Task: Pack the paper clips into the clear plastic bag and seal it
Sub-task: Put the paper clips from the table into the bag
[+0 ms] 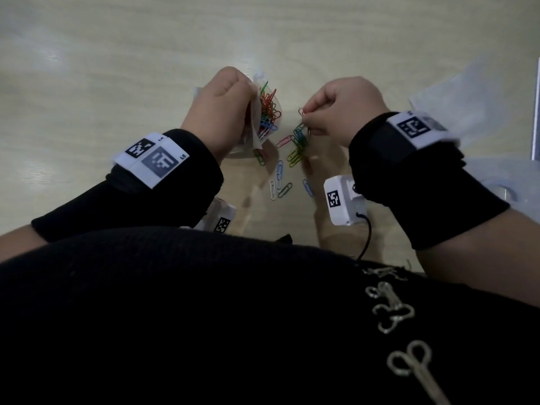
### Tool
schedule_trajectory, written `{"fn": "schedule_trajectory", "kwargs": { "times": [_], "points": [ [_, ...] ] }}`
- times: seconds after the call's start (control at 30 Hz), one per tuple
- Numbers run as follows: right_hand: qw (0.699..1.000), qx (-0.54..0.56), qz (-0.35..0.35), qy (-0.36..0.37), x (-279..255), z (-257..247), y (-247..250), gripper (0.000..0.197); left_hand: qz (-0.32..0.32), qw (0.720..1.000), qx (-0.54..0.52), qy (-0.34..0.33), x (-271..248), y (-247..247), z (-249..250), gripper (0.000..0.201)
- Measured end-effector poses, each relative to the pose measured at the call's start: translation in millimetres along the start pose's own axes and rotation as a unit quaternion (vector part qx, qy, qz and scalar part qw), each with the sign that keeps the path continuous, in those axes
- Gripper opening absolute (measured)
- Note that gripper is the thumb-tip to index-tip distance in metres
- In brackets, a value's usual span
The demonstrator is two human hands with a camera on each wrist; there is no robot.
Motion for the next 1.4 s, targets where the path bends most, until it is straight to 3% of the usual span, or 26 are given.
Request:
{"fn": "schedule_trajectory", "kwargs": {
  "times": [0.07, 0.17, 0.27, 0.33, 0.43, 0.53, 0.63, 0.73, 0.8, 0.87, 0.93, 1.03, 1.1, 1.17, 1.4],
  "points": [
    [0.994, 0.113, 0.006, 0.005, -4.5, -7.6, 9.1, 0.019, -0.004, 1.000, 0.006, 0.002, 0.8, -2.5, -0.8, 0.011],
    [0.992, 0.124, -0.016, 0.029, -12.3, -32.1, 9.3, 0.006, -0.003, 1.000, 0.021, 0.010, 1.8, -4.3, -2.9, 0.010],
    [0.996, -0.020, -0.044, 0.073, -19.2, -60.5, -3.9, 0.006, -0.001, 1.000, 0.005, 0.011, 1.8, -4.1, -2.4, 0.011],
    [0.979, -0.154, -0.072, 0.116, -24.4, -77.9, -17.0, 0.023, 0.002, 1.000, -0.005, 0.011, 2.3, -2.0, -2.3, 0.015],
    [0.958, -0.225, -0.118, 0.133, -27.2, -83.3, -30.9, 0.035, 0.014, 1.000, -0.011, 0.003, 3.2, 3.3, -1.8, 0.019],
    [0.977, -0.125, -0.108, 0.135, -28.0, -76.8, -25.3, 0.034, 0.035, 0.999, -0.013, -0.001, 2.8, 8.3, -0.2, 0.017],
    [0.988, 0.004, -0.040, 0.148, -29.2, -69.6, -0.4, 0.022, 0.067, 0.998, -0.012, -0.008, 3.2, 16.2, 2.1, 0.015],
    [0.997, 0.000, -0.003, 0.074, -16.7, -40.8, 8.4, 0.018, 0.095, 0.994, 0.043, -0.018, 5.1, 25.4, 5.9, 0.017],
    [0.991, -0.126, -0.024, -0.034, -8.7, -11.8, -0.5, 0.023, 0.109, 0.993, 0.053, -0.011, 6.1, 29.9, 4.3, 0.022],
    [0.965, -0.224, -0.047, -0.126, -7.0, 13.8, -12.4, 0.032, 0.115, 0.993, 0.037, -0.005, 6.3, 32.2, 1.8, 0.025],
    [0.964, -0.222, -0.050, -0.140, -9.5, 17.9, -27.6, 0.035, 0.121, 0.992, 0.046, 0.001, 5.0, 33.2, 1.4, 0.025],
    [0.970, -0.237, -0.044, -0.030, -8.3, -3.8, -57.7, 0.049, 0.129, 0.990, 0.054, -0.004, 4.4, 35.4, 2.6, 0.022],
    [0.951, -0.295, -0.066, 0.057, -10.8, -20.0, -81.4, 0.056, 0.137, 0.989, 0.055, -0.003, 5.1, 38.3, 3.6, 0.022],
    [0.922, -0.357, -0.081, 0.125, -15.8, -28.4, -101.2, 0.051, 0.144, 0.987, 0.068, -0.002, 5.4, 40.9, 5.2, 0.022],
    [0.889, -0.398, -0.096, 0.203, -25.1, -25.6, -95.3, 0.029, 0.132, 0.990, 0.056, 0.004, 4.3, 42.6, 3.0, 0.024]
  ]
}}
Point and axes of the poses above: each hand's wrist, its own x-axis towards the middle knuckle, its own y-axis out of the back of the hand, z = x × y, the point moved 9 cm from there along x, towards the middle knuckle, and after that the axes turned 6 degrees about -z, right-handed, at the moved point
